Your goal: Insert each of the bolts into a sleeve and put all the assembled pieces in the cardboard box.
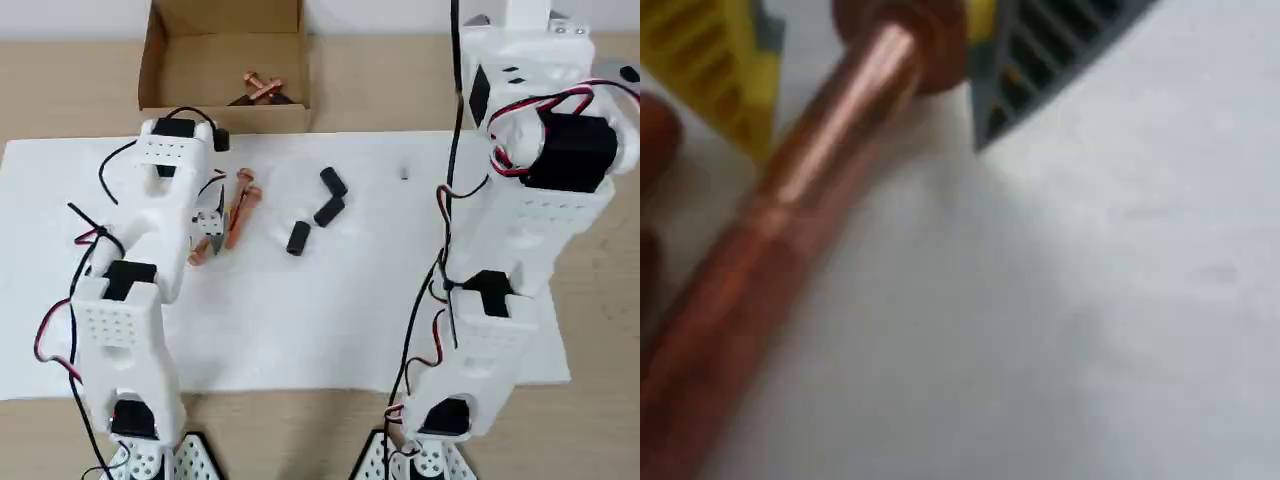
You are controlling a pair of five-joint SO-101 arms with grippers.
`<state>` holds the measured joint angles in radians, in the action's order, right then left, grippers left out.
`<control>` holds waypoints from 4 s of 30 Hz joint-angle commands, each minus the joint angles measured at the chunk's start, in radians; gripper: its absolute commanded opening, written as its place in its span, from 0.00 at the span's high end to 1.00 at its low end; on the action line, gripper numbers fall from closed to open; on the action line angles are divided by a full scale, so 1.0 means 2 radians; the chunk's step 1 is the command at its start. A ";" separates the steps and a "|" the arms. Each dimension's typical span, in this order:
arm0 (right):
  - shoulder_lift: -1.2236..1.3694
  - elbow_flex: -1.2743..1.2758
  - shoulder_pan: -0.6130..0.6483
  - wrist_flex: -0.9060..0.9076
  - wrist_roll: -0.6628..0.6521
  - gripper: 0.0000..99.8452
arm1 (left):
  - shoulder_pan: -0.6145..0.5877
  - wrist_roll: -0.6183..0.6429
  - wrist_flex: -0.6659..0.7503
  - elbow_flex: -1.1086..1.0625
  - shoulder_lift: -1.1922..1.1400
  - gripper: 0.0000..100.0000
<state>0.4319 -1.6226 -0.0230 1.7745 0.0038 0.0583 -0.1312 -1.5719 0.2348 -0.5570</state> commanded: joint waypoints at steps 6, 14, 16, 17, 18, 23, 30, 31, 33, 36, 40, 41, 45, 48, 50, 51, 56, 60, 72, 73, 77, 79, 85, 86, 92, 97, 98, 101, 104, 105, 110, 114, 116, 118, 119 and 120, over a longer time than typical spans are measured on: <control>-0.030 -0.021 -0.010 0.007 -0.002 0.76 | 0.012 -0.005 0.025 0.008 -0.034 0.87; -0.027 -0.021 -0.010 0.007 -0.002 0.78 | -0.027 -0.015 0.018 0.012 -0.058 0.99; -0.027 -0.021 -0.010 0.007 -0.002 0.82 | -0.028 -0.019 0.002 0.019 -0.040 0.99; -0.026 -0.021 -0.009 0.007 -0.002 0.85 | -0.026 -0.028 -0.008 0.025 -0.026 0.99; -0.026 -0.021 -0.009 0.007 -0.002 0.87 | -0.022 -0.033 -0.018 0.031 -0.010 0.99; -0.026 -0.021 -0.008 0.007 -0.001 0.96 | 0.003 -0.083 -0.081 0.079 0.105 0.99; -0.041 -0.021 -0.002 0.007 0.000 0.97 | 0.010 -0.169 -0.091 0.032 0.329 0.99; -0.053 -0.021 -0.001 0.007 -0.001 0.97 | 0.010 -0.170 -0.091 0.020 0.365 0.99; -0.078 -0.020 0.000 0.008 -0.002 0.97 | 0.011 -0.170 -0.091 -0.009 0.433 0.99; -0.116 0.000 0.013 0.008 -0.002 0.97 | 0.012 -0.180 -0.091 -0.058 0.526 0.99; -0.198 0.119 0.035 0.008 -0.002 0.97 | 0.010 -0.274 -0.091 -0.136 0.629 0.99; -0.225 0.166 0.045 0.008 -0.002 0.97 | 0.010 -0.311 -0.091 -0.157 0.652 0.99; -0.359 0.412 0.095 0.008 -0.004 0.97 | 0.002 -0.481 -0.091 -0.230 0.739 0.99; -0.457 0.601 0.135 0.006 -0.044 0.97 | -0.018 -0.595 -0.090 -0.271 0.784 0.99; -0.509 0.704 0.140 -0.008 -0.080 0.97 | -0.035 -0.649 -0.090 -0.298 0.792 0.99; -0.532 0.748 0.137 -0.020 -0.094 0.97 | -0.044 -0.671 -0.090 -0.314 0.792 0.99; -0.620 0.877 0.087 -0.078 -0.112 0.97 | -0.081 -0.750 -0.018 -0.434 0.764 0.99; -0.641 0.903 0.069 -0.082 -0.111 0.97 | -0.102 -0.755 0.128 -0.535 0.705 0.99; -0.641 0.925 0.069 -0.072 -0.109 0.97 | -0.113 -0.678 0.305 -0.559 0.521 0.87; -0.641 0.933 0.069 -0.072 -0.109 0.97 | -0.116 -0.672 0.305 -0.549 0.514 0.84; -0.643 0.953 0.069 -0.072 -0.110 0.97 | -0.129 -0.649 0.305 -0.521 0.504 0.70; -0.643 0.956 0.071 -0.073 -0.110 0.97 | -0.135 -0.619 0.305 -0.509 0.504 0.67; -0.641 0.957 0.072 -0.074 -0.111 0.97 | -0.144 -0.395 0.279 -0.466 0.511 0.67; -0.641 0.957 0.072 -0.074 -0.111 0.97 | -0.143 -0.321 0.255 -0.456 0.516 0.68; -0.641 0.987 0.072 -0.095 -0.111 0.97 | -0.141 0.127 0.123 -0.413 0.547 0.74; -0.641 1.031 0.072 -0.130 -0.110 0.97 | -0.152 0.440 0.071 -0.396 0.568 0.75; -0.640 1.033 0.072 -0.133 -0.110 0.97 | -0.150 0.455 0.068 -0.395 0.574 0.75; -0.640 1.034 0.072 -0.139 -0.110 0.97 | -0.147 0.487 0.065 -0.407 0.587 0.75; -0.640 1.034 0.080 -0.138 -0.110 0.97 | -0.144 0.540 0.087 -0.451 0.593 0.75; -0.640 1.034 0.085 -0.136 -0.110 0.97 | -0.144 0.558 0.097 -0.468 0.594 0.75; -0.640 1.035 0.117 -0.138 -0.109 0.97 | -0.135 0.617 0.186 -0.576 0.590 0.75; -0.640 1.035 0.132 -0.138 -0.094 0.97 | -0.106 0.628 0.249 -0.629 0.592 0.75; -0.640 1.035 0.138 -0.137 -0.077 0.97 | -0.095 0.629 0.269 -0.636 0.593 0.75; -0.640 1.035 0.146 -0.135 -0.072 0.97 | -0.093 0.644 0.288 -0.639 0.590 0.75; -0.640 1.035 0.149 -0.135 -0.070 0.97 | -0.093 0.649 0.298 -0.640 0.590 0.75; -0.640 1.035 0.152 -0.135 -0.069 0.97 | -0.093 0.653 0.306 -0.641 0.590 0.75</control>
<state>-0.8339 0.4473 0.2578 1.5152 -0.1527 -0.1427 1.1515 -1.0073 -1.0434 0.6045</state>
